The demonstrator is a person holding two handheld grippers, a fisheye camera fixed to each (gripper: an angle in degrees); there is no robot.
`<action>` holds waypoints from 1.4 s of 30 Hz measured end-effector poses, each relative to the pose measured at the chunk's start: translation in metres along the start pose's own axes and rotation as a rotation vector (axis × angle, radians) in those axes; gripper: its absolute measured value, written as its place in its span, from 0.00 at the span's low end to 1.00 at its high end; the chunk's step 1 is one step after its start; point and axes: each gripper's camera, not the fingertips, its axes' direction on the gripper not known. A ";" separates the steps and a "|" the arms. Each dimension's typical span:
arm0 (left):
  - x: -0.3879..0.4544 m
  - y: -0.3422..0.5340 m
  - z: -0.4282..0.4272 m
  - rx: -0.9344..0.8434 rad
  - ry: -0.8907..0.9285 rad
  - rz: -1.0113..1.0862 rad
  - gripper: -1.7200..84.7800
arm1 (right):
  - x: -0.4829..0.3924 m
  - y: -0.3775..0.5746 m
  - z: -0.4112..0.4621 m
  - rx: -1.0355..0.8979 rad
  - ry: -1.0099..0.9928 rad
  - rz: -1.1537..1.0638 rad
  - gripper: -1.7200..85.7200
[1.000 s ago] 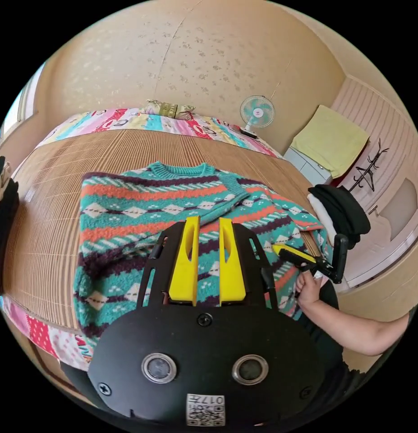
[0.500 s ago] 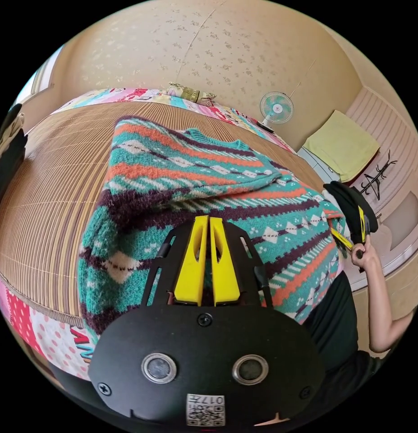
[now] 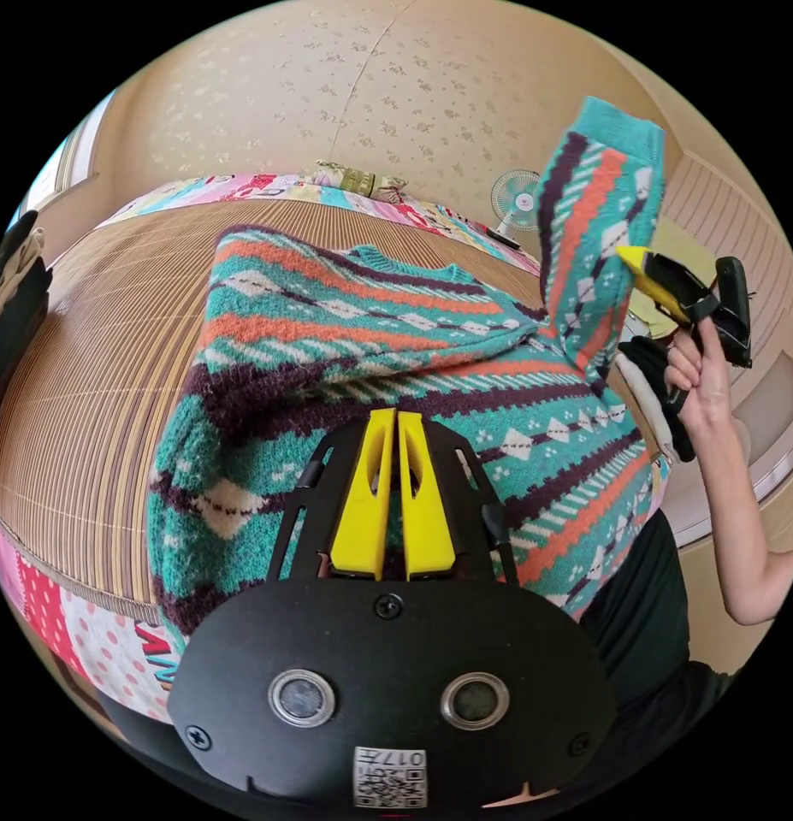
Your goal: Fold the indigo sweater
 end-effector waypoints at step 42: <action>-0.073 0.056 -0.197 -0.150 0.093 -0.437 0.13 | 0.070 0.045 0.092 -0.007 0.293 0.298 0.03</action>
